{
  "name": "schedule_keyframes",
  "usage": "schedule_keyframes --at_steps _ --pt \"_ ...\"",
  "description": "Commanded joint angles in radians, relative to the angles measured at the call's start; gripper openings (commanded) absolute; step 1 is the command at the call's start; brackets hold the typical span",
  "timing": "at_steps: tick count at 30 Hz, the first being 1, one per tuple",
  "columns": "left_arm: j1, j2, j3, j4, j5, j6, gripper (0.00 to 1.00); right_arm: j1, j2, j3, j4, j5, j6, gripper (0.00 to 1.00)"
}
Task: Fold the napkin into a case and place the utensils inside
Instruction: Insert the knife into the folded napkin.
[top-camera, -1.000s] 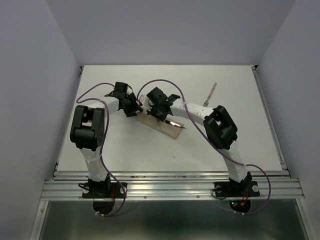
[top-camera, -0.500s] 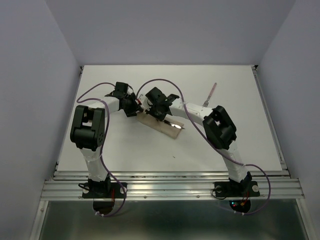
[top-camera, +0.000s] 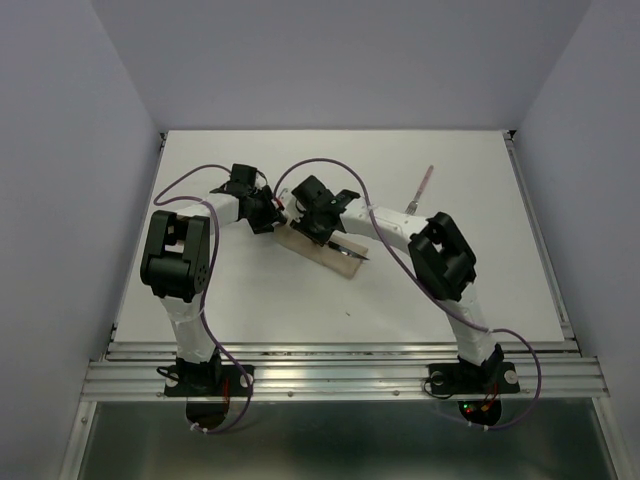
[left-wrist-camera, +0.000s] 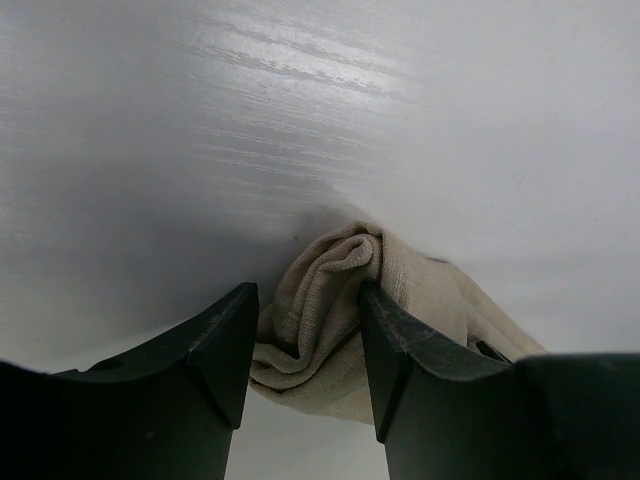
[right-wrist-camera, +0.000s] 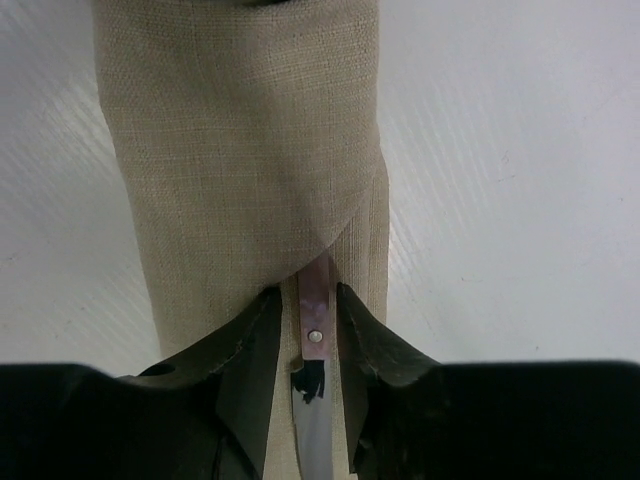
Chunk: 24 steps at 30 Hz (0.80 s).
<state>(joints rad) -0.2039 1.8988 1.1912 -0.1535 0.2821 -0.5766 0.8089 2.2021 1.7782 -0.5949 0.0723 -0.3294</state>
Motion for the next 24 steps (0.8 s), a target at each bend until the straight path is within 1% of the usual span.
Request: schedule_keyframes --at_steps 1,3,4,9,24 --pt "-0.011 -0.021 -0.016 -0.037 -0.018 0.026 0.56 0.013 -0.096 -0.026 0.043 0.035 0.016 0.35" --pt "-0.011 -0.02 -0.015 -0.037 -0.02 0.026 0.56 0.013 -0.111 -0.046 0.053 0.043 0.021 0.37" --pt "-0.012 -0.018 -0.013 -0.037 -0.02 0.026 0.56 0.013 -0.117 -0.054 0.059 0.044 0.021 0.4" --pt "-0.011 -0.018 -0.019 -0.037 -0.021 0.026 0.56 0.013 -0.14 -0.088 0.079 0.052 0.027 0.41" --pt "-0.014 -0.015 -0.019 -0.037 -0.023 0.027 0.56 0.004 -0.101 -0.131 0.112 0.061 0.03 0.41"
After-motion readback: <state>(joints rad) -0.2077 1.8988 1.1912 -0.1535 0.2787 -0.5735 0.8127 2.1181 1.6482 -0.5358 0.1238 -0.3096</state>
